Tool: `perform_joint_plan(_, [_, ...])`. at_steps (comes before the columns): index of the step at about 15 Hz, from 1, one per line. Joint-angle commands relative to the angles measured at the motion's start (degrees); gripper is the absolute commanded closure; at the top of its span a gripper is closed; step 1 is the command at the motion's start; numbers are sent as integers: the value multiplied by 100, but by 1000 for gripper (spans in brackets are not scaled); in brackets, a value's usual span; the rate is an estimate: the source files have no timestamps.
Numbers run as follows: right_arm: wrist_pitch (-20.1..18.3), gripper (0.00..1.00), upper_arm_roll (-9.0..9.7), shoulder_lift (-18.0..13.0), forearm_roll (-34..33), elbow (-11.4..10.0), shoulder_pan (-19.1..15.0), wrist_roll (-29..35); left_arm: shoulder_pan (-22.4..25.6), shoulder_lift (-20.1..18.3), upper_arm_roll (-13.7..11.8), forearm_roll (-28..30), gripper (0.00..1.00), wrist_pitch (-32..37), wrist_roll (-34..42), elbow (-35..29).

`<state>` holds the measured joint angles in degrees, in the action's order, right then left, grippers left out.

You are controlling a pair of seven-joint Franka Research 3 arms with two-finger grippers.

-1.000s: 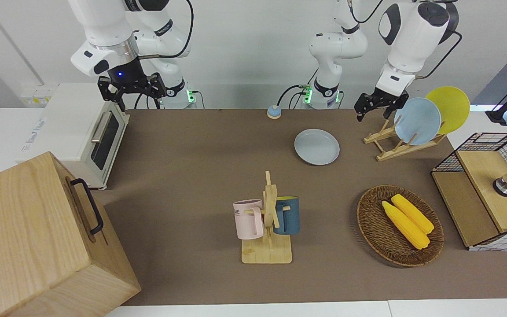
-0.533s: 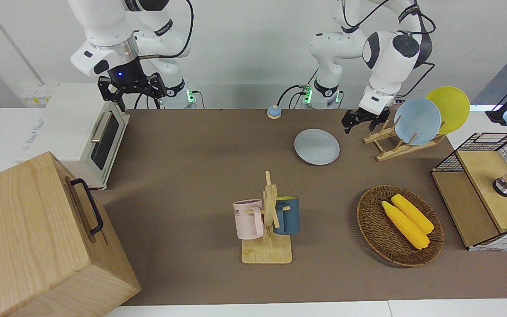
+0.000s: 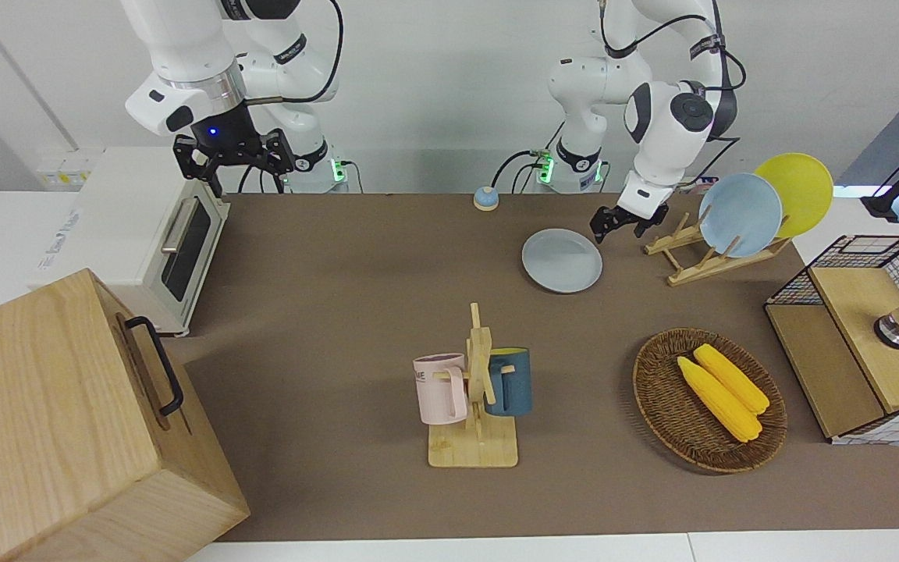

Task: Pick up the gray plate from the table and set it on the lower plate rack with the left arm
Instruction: 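Lower the left gripper and grasp the gray plate's rim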

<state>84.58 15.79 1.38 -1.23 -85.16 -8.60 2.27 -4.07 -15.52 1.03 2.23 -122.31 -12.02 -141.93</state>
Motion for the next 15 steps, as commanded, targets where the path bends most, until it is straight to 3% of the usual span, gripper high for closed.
perform_joint_plan(1, [-73,17,100,-7,-9,52,-115,72,-85,136,19,75,7,-460,-248,-441])
perform_joint_plan(8, [-82,17,100,-15,-9,52,-107,72,-147,734,195,75,42,-795,-442,-520])
perform_joint_plan(9, [-82,17,100,-15,-9,52,-115,72,-147,752,195,75,88,-795,-442,-511])
perform_joint_plan(12, [-82,17,92,-15,-9,52,-106,72,-147,857,195,93,399,-900,-485,-511])
perform_joint_plan(15, [-82,17,100,-7,-9,52,-106,72,-138,954,195,119,521,-961,-503,-511])
